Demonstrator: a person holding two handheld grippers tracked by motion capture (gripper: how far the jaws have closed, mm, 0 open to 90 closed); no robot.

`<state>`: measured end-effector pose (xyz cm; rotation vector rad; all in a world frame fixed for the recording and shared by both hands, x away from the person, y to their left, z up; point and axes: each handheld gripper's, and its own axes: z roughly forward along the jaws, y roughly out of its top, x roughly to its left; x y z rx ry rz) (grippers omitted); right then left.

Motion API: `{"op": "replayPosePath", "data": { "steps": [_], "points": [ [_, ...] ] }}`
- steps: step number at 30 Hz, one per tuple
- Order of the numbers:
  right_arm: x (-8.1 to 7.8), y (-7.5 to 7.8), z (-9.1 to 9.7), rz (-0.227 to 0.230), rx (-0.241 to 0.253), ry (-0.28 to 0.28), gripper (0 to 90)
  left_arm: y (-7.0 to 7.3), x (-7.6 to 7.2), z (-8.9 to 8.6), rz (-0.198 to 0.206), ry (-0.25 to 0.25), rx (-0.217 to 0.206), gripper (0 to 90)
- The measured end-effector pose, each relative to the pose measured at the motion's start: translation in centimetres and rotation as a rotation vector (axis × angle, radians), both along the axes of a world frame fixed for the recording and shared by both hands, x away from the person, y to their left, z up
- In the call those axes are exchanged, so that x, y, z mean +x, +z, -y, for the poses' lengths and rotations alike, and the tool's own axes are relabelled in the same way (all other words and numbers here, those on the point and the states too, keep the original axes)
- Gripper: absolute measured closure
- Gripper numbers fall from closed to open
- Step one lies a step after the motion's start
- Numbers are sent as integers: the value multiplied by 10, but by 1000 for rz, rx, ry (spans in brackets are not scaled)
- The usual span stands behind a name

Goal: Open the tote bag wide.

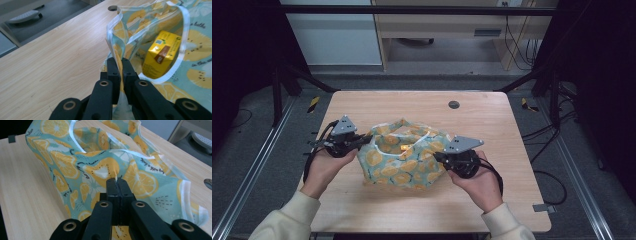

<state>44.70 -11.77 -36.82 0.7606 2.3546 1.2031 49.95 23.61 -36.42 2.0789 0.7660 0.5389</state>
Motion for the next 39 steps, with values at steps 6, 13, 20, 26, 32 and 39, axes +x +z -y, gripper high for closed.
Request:
{"op": "replayPosePath", "data": {
  "steps": [6,13,20,26,32,39],
  "points": [
    [-10,-14,5,-23,-1,-15,897,3,-14,-3,20,-19,-48,881],
    [-14,-32,9,-60,-1,-19,887,0,-25,-6,23,-37,-91,881],
    [-18,-46,10,-93,3,-28,885,-2,-39,-10,11,-69,-106,881],
    [-21,-54,10,-116,-2,-22,852,-9,-49,-11,-8,-134,-123,879],
    [-23,-64,12,-141,-11,-19,878,-23,-58,-7,-36,-180,-101,880],
    [-24,-76,12,-184,-22,-18,845,-38,-62,-2,-58,-212,-42,883]
  ]
}}
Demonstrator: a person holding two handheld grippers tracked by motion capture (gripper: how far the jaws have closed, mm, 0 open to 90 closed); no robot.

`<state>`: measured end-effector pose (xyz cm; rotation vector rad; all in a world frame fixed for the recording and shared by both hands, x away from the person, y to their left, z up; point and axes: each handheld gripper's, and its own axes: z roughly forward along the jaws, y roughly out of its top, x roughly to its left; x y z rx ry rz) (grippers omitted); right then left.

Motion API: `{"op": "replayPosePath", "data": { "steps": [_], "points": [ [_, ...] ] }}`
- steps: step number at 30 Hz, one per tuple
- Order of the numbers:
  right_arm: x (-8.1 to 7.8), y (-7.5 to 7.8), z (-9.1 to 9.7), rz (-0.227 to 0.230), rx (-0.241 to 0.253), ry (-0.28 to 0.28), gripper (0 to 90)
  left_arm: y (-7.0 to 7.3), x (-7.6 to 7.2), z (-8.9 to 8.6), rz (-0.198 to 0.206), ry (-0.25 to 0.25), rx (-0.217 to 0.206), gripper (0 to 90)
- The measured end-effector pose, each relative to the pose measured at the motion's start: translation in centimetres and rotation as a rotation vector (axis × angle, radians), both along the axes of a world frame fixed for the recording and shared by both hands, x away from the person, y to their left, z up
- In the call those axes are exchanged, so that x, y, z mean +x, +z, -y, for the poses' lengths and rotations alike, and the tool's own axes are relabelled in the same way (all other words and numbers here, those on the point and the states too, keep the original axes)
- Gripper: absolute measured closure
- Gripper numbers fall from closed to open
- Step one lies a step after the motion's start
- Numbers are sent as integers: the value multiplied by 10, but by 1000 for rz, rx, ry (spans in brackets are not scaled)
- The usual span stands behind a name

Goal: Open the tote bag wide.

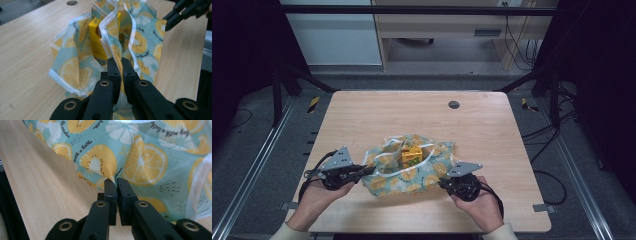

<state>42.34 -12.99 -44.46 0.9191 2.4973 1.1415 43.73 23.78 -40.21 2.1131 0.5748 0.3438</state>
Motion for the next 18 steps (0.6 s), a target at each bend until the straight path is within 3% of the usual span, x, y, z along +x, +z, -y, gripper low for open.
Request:
{"op": "replayPosePath", "data": {
  "steps": [5,18],
  "points": [
    [1,-1,1,-2,8,-12,792,-12,1,2,-19,-6,50,885],
    [14,24,12,54,30,-66,646,-23,4,2,-45,-9,55,884]
  ]
}}
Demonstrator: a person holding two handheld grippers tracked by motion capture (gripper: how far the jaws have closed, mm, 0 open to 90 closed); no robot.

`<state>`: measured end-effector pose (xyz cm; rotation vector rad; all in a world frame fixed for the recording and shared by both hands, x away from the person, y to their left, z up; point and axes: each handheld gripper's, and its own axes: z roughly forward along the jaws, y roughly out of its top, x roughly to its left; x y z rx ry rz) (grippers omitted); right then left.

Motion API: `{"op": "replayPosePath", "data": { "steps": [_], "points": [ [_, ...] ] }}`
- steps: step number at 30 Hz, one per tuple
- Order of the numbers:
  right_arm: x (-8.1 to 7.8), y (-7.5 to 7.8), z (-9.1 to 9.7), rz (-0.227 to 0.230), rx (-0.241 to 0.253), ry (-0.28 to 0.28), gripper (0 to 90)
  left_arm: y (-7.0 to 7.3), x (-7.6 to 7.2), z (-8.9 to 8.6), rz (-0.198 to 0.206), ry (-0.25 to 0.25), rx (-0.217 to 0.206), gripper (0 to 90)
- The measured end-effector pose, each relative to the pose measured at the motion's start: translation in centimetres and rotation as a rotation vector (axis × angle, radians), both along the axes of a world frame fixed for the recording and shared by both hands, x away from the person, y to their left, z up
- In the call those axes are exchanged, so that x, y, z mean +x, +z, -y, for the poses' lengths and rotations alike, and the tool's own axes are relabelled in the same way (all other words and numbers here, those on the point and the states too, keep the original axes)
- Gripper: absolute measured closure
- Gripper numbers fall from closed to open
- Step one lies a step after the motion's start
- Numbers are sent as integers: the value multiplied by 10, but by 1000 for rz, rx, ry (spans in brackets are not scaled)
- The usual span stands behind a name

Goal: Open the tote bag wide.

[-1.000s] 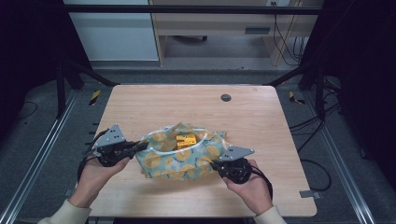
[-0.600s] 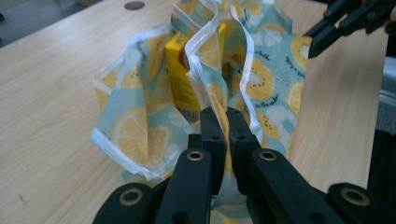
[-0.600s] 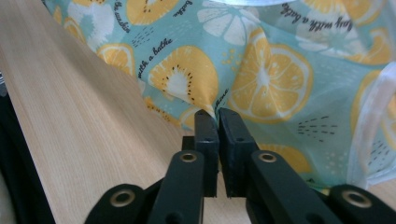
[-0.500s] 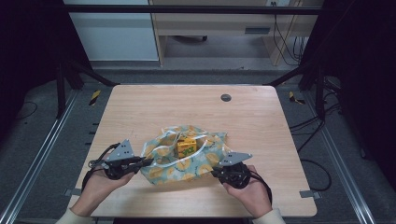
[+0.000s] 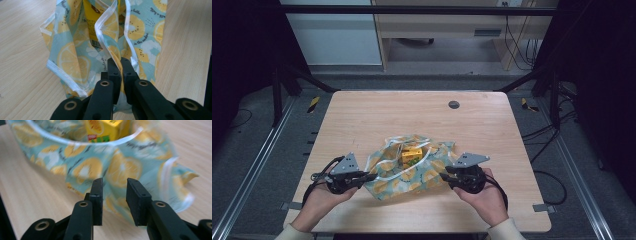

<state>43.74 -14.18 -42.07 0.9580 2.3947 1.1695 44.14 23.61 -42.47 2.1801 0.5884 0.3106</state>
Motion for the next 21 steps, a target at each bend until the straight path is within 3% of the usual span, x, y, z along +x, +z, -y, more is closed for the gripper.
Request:
{"op": "replayPosePath", "data": {
  "steps": [8,14,16,18,21],
  "points": [
    [25,12,8,29,13,-71,597,-4,0,-1,-5,-1,-2,884],
    [48,9,2,41,-2,-99,547,-5,2,-2,-8,5,-6,884],
    [56,5,0,20,15,-98,547,-5,2,-3,-8,7,-9,885],
    [61,2,-1,-7,24,-100,582,-5,3,-3,-7,10,-9,884],
    [65,-1,-5,-45,27,-67,788,-4,3,-4,-4,14,-16,883]
  ]
}}
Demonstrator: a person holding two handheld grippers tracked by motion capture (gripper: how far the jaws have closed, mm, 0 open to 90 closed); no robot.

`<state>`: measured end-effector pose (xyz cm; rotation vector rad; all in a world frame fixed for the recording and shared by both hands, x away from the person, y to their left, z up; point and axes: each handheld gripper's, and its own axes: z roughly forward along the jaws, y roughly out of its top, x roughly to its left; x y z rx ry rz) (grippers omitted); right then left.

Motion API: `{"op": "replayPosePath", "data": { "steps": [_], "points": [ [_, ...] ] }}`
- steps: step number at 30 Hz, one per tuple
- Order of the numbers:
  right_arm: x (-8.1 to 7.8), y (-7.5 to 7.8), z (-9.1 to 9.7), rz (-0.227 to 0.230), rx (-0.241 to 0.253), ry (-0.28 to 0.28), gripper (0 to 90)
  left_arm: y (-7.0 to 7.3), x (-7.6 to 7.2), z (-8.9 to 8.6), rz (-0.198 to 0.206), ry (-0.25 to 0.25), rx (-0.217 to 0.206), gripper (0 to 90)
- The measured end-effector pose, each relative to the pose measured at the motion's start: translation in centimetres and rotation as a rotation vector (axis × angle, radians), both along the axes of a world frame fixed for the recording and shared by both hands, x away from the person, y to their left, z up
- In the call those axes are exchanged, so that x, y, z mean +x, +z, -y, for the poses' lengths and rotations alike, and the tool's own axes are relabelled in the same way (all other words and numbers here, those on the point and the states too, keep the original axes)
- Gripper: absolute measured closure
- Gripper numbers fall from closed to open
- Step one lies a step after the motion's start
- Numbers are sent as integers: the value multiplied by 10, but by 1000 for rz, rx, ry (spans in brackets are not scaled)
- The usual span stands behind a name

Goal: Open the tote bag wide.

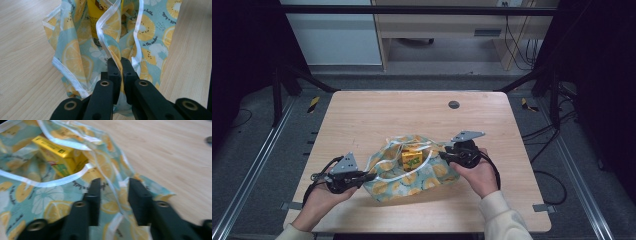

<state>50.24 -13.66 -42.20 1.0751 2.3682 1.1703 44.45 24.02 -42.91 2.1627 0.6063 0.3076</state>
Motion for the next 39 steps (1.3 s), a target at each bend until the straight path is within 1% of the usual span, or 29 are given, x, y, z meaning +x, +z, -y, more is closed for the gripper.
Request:
{"op": "replayPosePath", "data": {
  "steps": [2,3,5,6,8,10,16,20,23,26,29,31,33,36,39],
  "points": [
    [-2,1,-1,8,-14,6,868,1,0,-1,2,0,-4,883],
    [-5,3,0,15,-9,11,897,1,0,-1,3,0,-5,883],
    [-10,7,2,30,-3,9,900,1,-1,-3,4,0,-7,882],
    [-13,8,3,35,-3,16,900,1,-2,-3,5,3,-10,882],
    [-22,11,8,49,6,27,900,0,-3,-5,6,4,-11,881],
    [-32,13,12,53,17,40,900,-1,-3,-5,4,6,-11,879],
    [-59,7,23,54,26,67,900,-4,-4,-3,16,0,22,876],
    [-70,0,27,43,19,77,900,-7,-4,-2,3,-2,22,871],
    [-75,-8,30,28,10,78,900,-10,-4,0,-6,-10,40,868],
    [-76,-17,30,6,-3,80,900,-14,-3,1,-10,-11,57,868],
    [-77,-23,28,0,-20,77,900,-18,-3,4,-13,-16,78,866],
    [-77,-27,28,-4,-18,76,900,-20,-3,4,-20,-19,89,861],
    [-77,-30,28,-10,-29,72,900,-22,-3,4,-27,-18,100,858],
    [-78,-34,30,-16,-41,66,900,-25,-3,4,-36,-14,104,857],
    [-78,-39,31,-24,-29,55,900,-27,-3,4,-43,-9,110,862]
  ]
}}
